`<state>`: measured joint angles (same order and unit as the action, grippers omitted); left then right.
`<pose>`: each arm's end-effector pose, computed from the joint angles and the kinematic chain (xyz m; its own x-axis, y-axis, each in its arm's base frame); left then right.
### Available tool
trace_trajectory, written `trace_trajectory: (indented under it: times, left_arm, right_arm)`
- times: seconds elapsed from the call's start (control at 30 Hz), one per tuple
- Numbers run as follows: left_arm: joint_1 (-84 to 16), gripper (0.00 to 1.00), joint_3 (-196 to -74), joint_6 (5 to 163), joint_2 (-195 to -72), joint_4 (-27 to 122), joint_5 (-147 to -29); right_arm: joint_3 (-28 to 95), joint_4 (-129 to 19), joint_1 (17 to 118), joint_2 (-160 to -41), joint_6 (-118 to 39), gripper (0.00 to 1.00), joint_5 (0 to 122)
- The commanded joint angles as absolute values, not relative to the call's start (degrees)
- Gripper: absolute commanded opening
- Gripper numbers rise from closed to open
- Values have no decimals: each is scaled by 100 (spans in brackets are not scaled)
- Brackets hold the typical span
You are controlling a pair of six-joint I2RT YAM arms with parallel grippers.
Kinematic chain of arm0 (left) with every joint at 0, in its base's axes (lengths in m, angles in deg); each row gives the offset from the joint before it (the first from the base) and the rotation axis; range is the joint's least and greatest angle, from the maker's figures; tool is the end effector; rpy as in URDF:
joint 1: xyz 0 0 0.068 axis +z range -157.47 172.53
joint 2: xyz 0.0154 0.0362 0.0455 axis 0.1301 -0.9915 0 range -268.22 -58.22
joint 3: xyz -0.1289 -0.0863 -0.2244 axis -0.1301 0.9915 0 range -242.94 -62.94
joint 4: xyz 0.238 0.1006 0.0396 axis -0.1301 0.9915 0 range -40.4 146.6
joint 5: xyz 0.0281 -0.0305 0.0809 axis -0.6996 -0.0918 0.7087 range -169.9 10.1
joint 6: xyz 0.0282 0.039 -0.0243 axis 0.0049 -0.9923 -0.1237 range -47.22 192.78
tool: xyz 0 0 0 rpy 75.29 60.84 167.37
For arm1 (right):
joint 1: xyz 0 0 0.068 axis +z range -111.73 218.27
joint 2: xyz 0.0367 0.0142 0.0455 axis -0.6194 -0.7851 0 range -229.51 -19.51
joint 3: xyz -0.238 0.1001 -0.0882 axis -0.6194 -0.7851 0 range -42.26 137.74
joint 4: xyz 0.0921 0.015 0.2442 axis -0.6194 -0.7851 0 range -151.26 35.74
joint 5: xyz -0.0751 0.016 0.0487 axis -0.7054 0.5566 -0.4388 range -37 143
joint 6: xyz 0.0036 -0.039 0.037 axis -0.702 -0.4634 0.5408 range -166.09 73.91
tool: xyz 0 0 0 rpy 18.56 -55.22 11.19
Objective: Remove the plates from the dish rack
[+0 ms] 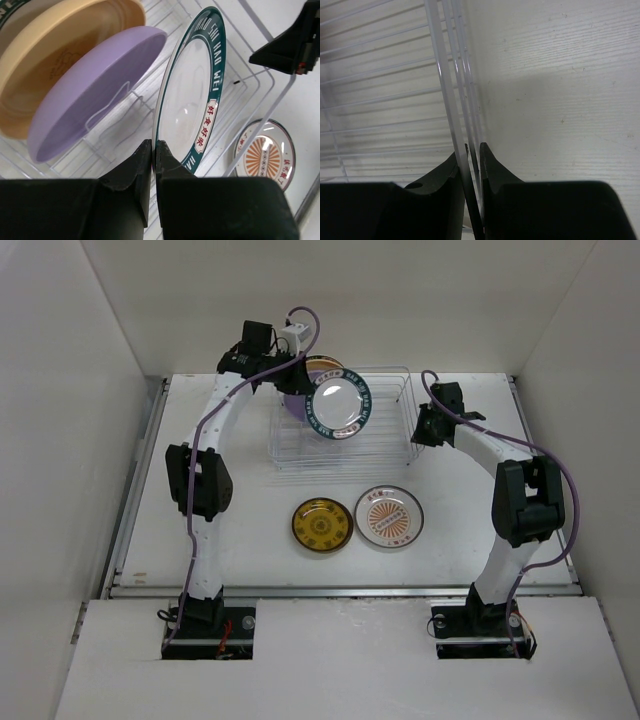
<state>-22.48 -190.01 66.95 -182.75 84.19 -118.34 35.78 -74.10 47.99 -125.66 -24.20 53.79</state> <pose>0.4753 -0.1503 0.3476 -0.4377 0.1997 -0.8767 0.7601 0.6030 -0.2421 0.4052 0.0698 0.2233 -0.7455 0.2505 -0.6177 0.1077 0.9598 0.2592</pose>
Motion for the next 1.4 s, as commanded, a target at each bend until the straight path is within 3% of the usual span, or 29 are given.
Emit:
trace_trajectory:
  times: [0.0,0.2,0.57,1.07,1.37]
  left_arm:
    - [-2250,0,-19109,6856,-17880,8370,-12473]
    - [-2276,0,-19355,6611,-18143,9133,-13395]
    - [-3655,0,-18644,4959,-18030,11270,-13281]
    - [-4851,0,-18063,5546,-18591,10243,-12131]
    - [-4940,0,-18125,5880,-19040,9882,-11858]
  right_arm:
    - [3693,-7131,4829,-12683,-2244,20,5572]
    - [3746,-7131,4829,-12683,-2244,20,5572]
    - [3623,-6860,4829,-12463,-1893,18,5704]
    - [3324,-6674,4829,-12217,-1788,18,5651]
    - [3325,-6621,4829,-12050,-1787,18,5704]
